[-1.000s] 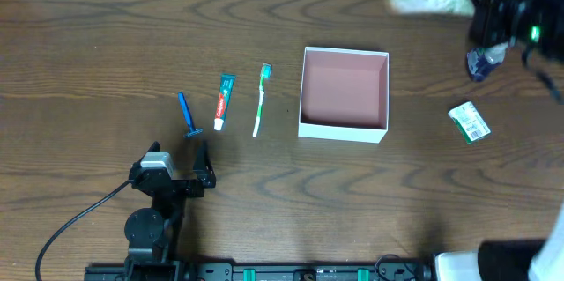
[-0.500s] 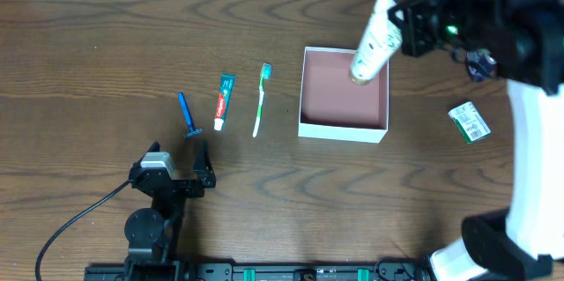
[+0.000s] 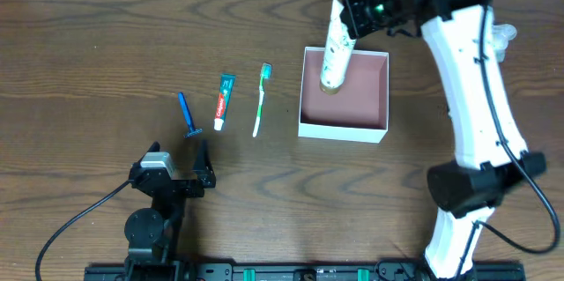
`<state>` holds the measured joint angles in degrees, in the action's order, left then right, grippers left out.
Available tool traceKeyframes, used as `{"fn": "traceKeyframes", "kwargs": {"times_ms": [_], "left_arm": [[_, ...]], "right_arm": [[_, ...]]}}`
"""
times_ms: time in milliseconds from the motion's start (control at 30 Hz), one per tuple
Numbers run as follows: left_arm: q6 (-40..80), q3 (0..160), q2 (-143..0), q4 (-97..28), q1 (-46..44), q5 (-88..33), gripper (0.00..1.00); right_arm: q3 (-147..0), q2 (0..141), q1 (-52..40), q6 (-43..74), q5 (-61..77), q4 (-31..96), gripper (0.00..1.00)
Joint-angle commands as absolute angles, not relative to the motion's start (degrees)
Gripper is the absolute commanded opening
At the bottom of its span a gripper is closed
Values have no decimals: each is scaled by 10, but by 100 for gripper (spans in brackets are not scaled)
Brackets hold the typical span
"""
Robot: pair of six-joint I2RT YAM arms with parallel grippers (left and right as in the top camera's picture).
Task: Pack container
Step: 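Carry the Pantene tube with right gripper over the white box, then lower the tube into the box and open right gripper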
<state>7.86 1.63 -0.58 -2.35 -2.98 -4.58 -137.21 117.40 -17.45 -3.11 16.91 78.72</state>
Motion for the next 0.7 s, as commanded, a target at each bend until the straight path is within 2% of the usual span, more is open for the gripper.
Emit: {"fn": "traceKeyframes", "kwargs": {"times_ms": [0,667], "left_arm": [[76,2,-2,-35,-26,-55,98],[76,2,-2,-36,-26,-55,98]], "right_arm": [[-1378,1189,-179,-21,170,772,1],[-1367,1223,-205,-2,135,719,1]]}}
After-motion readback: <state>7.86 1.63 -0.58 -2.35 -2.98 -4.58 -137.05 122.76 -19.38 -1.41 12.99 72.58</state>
